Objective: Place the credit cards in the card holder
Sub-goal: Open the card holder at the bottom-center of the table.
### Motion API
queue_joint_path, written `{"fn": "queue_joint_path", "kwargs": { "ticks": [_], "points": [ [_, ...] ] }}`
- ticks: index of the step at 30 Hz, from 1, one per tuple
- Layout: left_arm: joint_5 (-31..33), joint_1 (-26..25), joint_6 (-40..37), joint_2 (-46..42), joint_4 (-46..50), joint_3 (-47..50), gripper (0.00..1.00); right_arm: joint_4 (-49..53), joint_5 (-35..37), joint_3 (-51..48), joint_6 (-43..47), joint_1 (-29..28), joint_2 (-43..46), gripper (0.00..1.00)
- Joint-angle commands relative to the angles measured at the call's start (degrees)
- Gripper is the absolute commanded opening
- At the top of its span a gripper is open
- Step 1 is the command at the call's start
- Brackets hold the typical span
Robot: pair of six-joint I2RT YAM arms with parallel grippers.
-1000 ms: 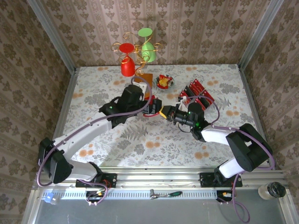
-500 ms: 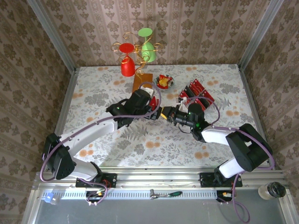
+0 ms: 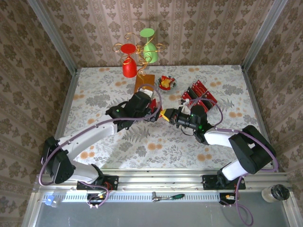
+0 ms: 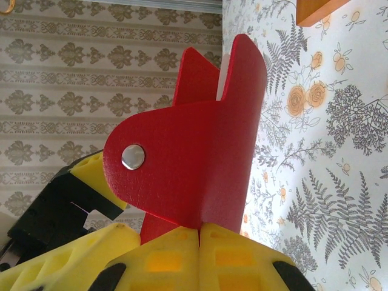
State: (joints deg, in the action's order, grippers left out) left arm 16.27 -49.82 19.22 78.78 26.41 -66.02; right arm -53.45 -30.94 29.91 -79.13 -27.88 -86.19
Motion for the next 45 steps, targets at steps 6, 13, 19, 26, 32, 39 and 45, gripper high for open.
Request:
{"fn": "queue_joint_path", "kwargs": {
  "ticks": [6, 13, 19, 26, 32, 39, 45],
  "points": [
    [1.97, 0.98, 0.65, -4.22, 1.13, 5.37, 0.96, -2.00, -1.32, -1.47, 1.92, 0.38, 0.06, 0.00],
    [1.00, 0.57, 4.06, -5.22, -1.76, 12.13, 0.95, -5.02, -1.26, -3.97, 2.15, -0.09, -2.78, 0.00],
    [1.73, 0.27, 5.74, -4.46, -3.80, 17.35, 0.95, -10.84, -0.81, -6.63, 2.14, -1.43, -7.94, 0.00],
    [2.25, 0.00, 6.18, -1.70, -5.01, 20.40, 0.94, -20.38, -0.56, -9.40, 0.17, -2.75, -15.60, 0.00],
    [2.73, -0.27, 6.84, 0.56, -6.14, 22.22, 0.94, -20.99, -0.01, -11.15, 1.17, -4.10, -17.29, 0.00],
    [2.45, -0.28, 7.95, 1.05, -7.71, 22.88, 0.94, -20.27, 0.85, -13.33, 1.88, -4.33, -17.53, 0.00],
    [1.66, -0.45, 7.50, 3.13, -8.67, 21.06, 0.94, -18.37, 2.64, -14.85, 2.66, -5.81, -17.52, 0.00]
  ]
}}
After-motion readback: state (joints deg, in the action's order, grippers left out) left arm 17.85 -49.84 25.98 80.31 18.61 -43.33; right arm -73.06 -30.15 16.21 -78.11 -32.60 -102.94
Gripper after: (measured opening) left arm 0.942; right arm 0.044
